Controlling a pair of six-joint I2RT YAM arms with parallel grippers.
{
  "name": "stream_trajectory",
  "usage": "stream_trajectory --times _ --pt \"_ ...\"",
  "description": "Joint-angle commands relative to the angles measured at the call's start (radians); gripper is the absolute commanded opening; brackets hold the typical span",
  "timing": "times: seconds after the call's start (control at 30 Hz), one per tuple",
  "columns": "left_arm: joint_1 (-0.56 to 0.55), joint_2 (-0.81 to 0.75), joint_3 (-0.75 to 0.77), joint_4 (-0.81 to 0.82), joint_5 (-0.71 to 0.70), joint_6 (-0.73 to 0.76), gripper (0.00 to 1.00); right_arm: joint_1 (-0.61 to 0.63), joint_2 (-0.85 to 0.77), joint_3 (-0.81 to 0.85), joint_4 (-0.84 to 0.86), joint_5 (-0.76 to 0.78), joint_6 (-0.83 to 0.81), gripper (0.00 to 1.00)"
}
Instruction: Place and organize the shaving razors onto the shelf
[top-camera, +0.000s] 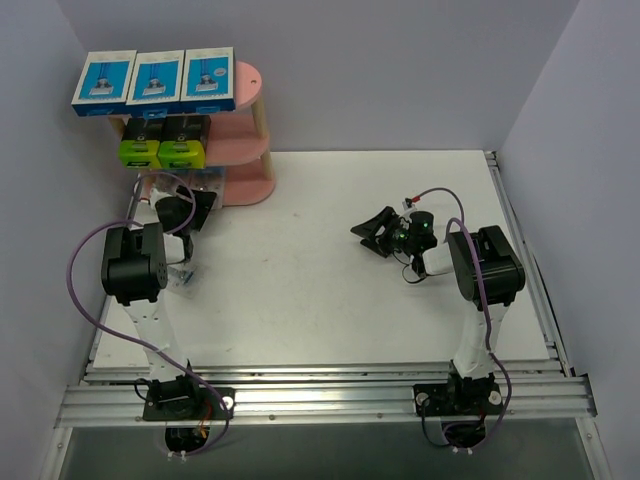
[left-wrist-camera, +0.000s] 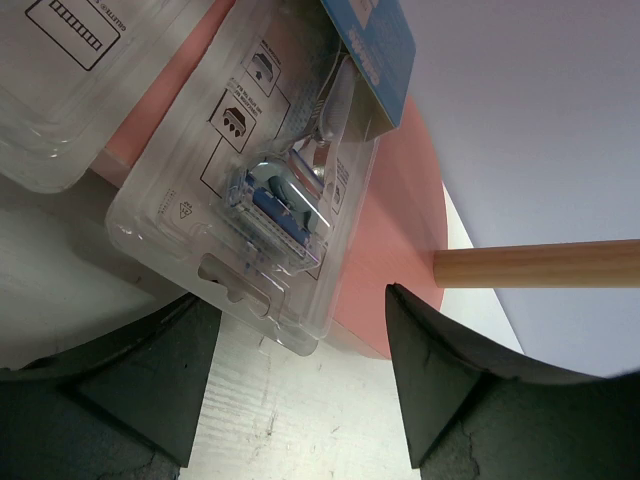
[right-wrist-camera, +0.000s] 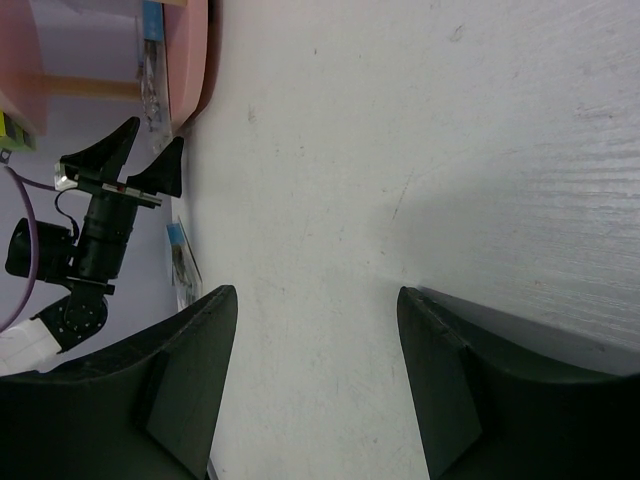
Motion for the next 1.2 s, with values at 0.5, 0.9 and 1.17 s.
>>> stream_trajectory --times 0.5,0.9,1.17 --pt "-0.011 0.010 0.040 0.020 0.034 0.039 0.75 -0.004 0.019 0.006 -0.063 0.003 -0.053 0.64" --pt "-0.008 -0.099 -0.067 -0.009 0.030 0.072 0.92 -0.004 -0.043 -0.032 -0.089 -0.003 -0.065 0.68" --pt "-0.005 -0.234 -0.190 -0.020 0.020 0.075 0.94 -0.002 -0.084 -0.060 -0.109 -0.014 -0.071 0.68"
